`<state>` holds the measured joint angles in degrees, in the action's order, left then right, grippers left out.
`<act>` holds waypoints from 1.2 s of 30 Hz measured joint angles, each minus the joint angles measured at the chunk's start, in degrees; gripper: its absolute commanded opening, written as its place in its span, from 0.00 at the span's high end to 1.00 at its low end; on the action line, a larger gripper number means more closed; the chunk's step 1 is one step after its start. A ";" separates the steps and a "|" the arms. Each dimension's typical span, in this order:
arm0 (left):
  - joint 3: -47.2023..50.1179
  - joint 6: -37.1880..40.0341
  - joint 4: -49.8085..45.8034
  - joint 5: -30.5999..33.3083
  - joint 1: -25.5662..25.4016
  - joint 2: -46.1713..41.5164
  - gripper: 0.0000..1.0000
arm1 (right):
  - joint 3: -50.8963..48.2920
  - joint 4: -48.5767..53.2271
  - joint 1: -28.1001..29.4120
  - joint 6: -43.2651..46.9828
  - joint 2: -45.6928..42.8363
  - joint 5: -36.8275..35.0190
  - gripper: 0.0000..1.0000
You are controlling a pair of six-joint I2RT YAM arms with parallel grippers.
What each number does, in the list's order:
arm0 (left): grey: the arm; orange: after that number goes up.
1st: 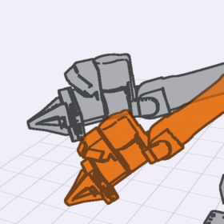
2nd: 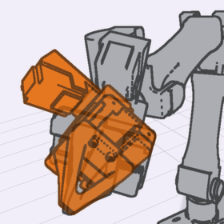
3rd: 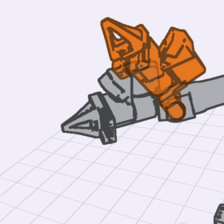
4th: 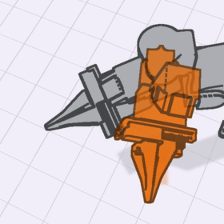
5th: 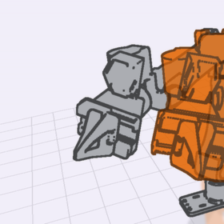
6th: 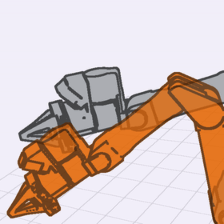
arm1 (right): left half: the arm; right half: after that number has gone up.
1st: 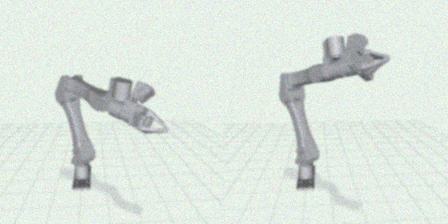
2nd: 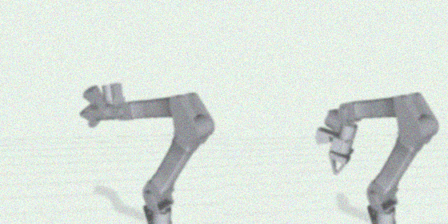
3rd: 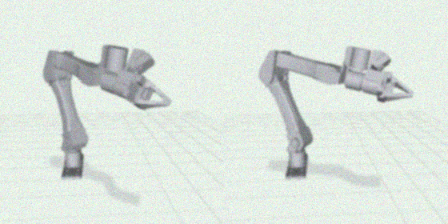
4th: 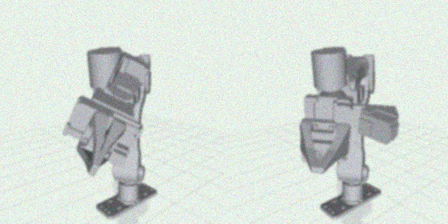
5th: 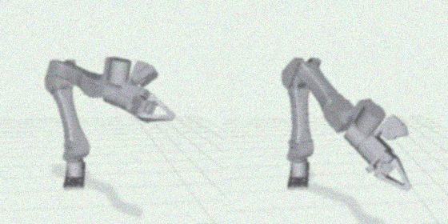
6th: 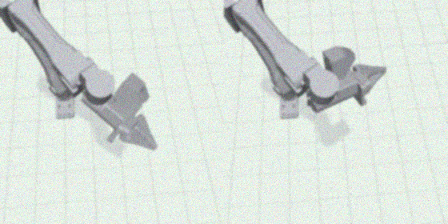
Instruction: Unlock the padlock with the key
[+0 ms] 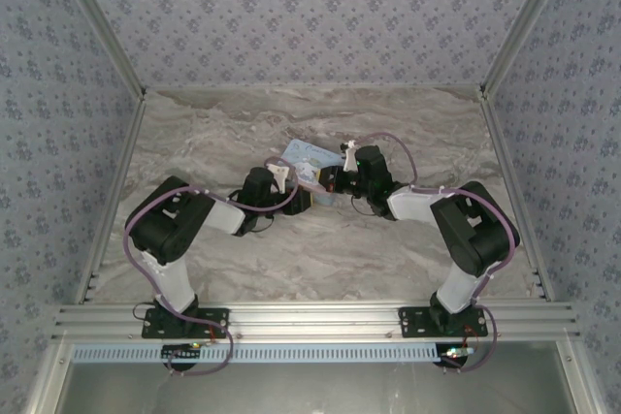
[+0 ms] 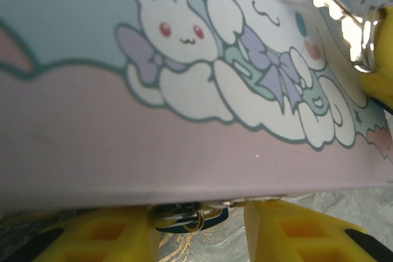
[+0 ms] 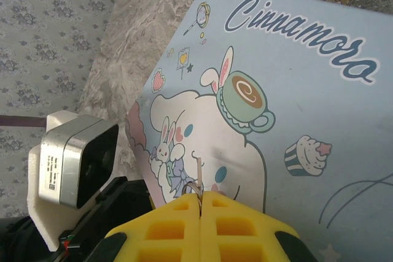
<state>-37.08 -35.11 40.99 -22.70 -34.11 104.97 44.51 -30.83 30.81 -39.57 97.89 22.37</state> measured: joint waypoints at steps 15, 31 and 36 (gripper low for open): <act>-0.11 -2.45 0.20 0.22 0.35 0.39 0.75 | 0.00 0.79 0.59 3.61 -0.96 -0.44 1.00; 0.13 -14.69 -2.08 0.70 -1.95 -3.04 0.84 | -18.29 -0.90 4.44 21.40 -23.78 -4.24 1.00; 0.13 -19.61 -5.01 1.77 -4.13 -7.50 0.86 | -24.65 -1.16 5.79 25.33 -28.63 -5.35 1.00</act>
<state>-36.95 -54.72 35.99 -20.93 -38.24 97.47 19.86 -31.99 36.60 -14.24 69.25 17.02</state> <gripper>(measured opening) 0.207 0.061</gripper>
